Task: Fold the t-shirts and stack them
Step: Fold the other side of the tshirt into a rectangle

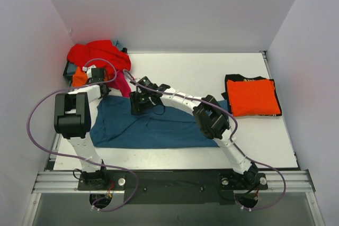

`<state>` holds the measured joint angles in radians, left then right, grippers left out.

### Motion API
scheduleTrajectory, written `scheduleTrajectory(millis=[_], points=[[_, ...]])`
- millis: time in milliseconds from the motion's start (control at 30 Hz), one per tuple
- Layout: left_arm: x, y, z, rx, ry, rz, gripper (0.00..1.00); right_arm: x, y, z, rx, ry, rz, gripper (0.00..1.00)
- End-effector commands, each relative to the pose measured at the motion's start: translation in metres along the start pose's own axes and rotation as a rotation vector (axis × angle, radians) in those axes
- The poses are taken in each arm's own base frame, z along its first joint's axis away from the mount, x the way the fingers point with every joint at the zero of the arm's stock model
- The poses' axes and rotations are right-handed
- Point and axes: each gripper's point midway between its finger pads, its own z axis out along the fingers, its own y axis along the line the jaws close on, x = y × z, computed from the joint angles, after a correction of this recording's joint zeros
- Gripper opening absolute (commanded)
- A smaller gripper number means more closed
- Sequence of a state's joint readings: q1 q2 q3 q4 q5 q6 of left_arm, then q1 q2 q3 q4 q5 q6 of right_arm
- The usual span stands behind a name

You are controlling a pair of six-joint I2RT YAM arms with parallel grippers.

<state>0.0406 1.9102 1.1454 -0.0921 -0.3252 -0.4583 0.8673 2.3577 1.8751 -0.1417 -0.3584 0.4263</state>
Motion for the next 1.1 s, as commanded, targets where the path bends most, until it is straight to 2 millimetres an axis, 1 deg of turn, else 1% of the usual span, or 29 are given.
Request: scheduleTrajectory(millis=[0, 167, 300, 333, 367, 400, 433, 467, 500, 533, 567, 600, 633, 667, 767, 800, 833, 867, 900, 933, 967, 1067], points=[[-0.030, -0.009, 0.003, 0.027, -0.069, -0.020, 0.00, -0.016, 0.024, 0.003, -0.058, -0.018, -0.089, 0.42], [-0.030, -0.009, 0.004, 0.031, -0.062, -0.018, 0.00, -0.012, 0.032, 0.009, -0.073, -0.020, -0.117, 0.42], [-0.029, -0.009, 0.005, 0.031, -0.053, -0.016, 0.00, -0.016, 0.038, 0.009, -0.091, -0.036, -0.133, 0.43], [-0.029, -0.009, 0.005, 0.031, -0.053, -0.015, 0.00, -0.013, 0.037, 0.012, -0.089, -0.025, -0.133, 0.43], [-0.029, -0.010, 0.006, 0.033, -0.054, -0.013, 0.00, -0.016, 0.040, 0.012, -0.094, -0.031, -0.139, 0.42], [-0.030, -0.010, 0.005, 0.031, -0.055, -0.015, 0.00, -0.013, 0.039, 0.014, -0.097, -0.022, -0.140, 0.40], [-0.030, -0.010, 0.005, 0.030, -0.055, -0.014, 0.00, -0.011, 0.040, 0.016, -0.098, -0.018, -0.145, 0.35], [-0.030, -0.009, 0.006, 0.027, -0.053, -0.014, 0.00, -0.012, 0.040, 0.015, -0.094, -0.018, -0.144, 0.31], [-0.030, -0.008, 0.006, 0.026, -0.052, -0.013, 0.00, -0.009, 0.039, 0.016, -0.095, -0.013, -0.149, 0.25], [-0.031, -0.007, 0.006, 0.023, -0.051, -0.014, 0.00, -0.010, 0.041, 0.014, -0.101, -0.015, -0.153, 0.24], [-0.031, -0.007, 0.006, 0.024, -0.050, -0.016, 0.00, -0.006, 0.040, 0.015, -0.095, -0.007, -0.157, 0.24], [-0.030, -0.007, 0.007, 0.024, -0.049, -0.015, 0.00, -0.009, 0.042, 0.011, -0.094, -0.016, -0.168, 0.22], [-0.031, -0.007, 0.007, 0.024, -0.050, -0.014, 0.00, -0.004, 0.039, 0.012, -0.086, -0.006, -0.172, 0.18], [-0.031, -0.007, 0.007, 0.023, -0.049, -0.015, 0.00, -0.004, 0.042, 0.009, -0.086, -0.009, -0.175, 0.15], [-0.032, -0.006, 0.007, 0.020, -0.050, -0.012, 0.00, 0.005, 0.038, 0.005, -0.083, 0.011, -0.173, 0.08], [-0.032, -0.007, 0.006, 0.021, -0.050, -0.009, 0.00, 0.003, 0.040, 0.000, -0.087, 0.001, -0.176, 0.06], [-0.031, -0.006, 0.006, 0.020, -0.049, -0.007, 0.00, 0.008, 0.037, -0.001, -0.084, 0.007, -0.175, 0.01], [-0.032, -0.007, 0.006, 0.021, -0.050, -0.008, 0.00, 0.006, 0.040, -0.007, -0.089, -0.003, -0.178, 0.00], [-0.032, -0.007, 0.006, 0.020, -0.049, -0.007, 0.00, 0.013, 0.036, -0.007, -0.085, 0.010, -0.174, 0.00], [-0.032, -0.006, 0.007, 0.018, -0.048, -0.008, 0.00, 0.011, 0.039, -0.013, -0.091, 0.002, -0.176, 0.00], [-0.032, -0.007, 0.007, 0.018, -0.048, -0.004, 0.00, 0.019, 0.037, -0.014, -0.092, 0.019, -0.173, 0.00], [-0.034, -0.006, 0.006, 0.013, -0.048, -0.003, 0.00, 0.031, 0.036, -0.028, -0.100, 0.027, -0.164, 0.00]])
